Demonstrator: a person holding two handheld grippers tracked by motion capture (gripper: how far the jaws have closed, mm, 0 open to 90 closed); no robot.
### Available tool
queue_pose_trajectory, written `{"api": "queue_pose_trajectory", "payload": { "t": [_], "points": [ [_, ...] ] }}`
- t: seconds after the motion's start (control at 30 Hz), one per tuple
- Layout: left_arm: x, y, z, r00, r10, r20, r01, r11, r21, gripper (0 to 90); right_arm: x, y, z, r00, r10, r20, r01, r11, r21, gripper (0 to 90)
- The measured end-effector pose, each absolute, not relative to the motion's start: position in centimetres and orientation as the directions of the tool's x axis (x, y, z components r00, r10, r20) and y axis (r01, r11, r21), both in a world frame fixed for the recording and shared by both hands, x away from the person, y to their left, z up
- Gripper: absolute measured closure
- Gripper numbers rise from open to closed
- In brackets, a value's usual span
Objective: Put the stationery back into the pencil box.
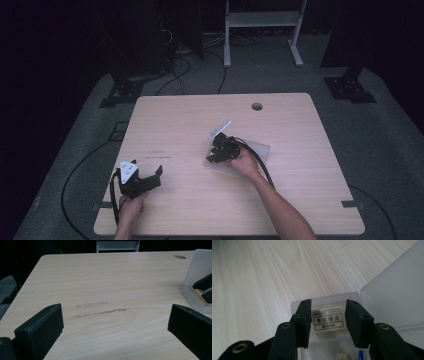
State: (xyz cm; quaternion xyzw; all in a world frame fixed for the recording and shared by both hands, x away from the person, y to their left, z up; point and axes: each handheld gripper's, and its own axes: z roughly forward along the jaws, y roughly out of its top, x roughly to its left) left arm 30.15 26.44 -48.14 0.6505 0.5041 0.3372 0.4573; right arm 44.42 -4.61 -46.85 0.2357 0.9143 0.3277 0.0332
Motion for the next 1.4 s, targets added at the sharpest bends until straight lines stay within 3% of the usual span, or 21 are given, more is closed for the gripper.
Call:
{"api": "queue_pose_trajectory", "payload": {
  "t": [0.1,1.4],
  "points": [
    [30.1,26.4,-48.2,0.267,0.964,-0.022,0.344,-0.074,0.936,0.0,44.4,-4.6,-46.7,-0.883,0.461,0.095,0.414,0.666,0.621,51.0],
    [30.1,26.4,-48.1,0.264,0.964,-0.018,0.346,-0.077,0.935,0.0,40.8,-13.2,-43.8,-0.878,0.453,0.155,0.417,0.565,0.712,40.3]
  ]
}}
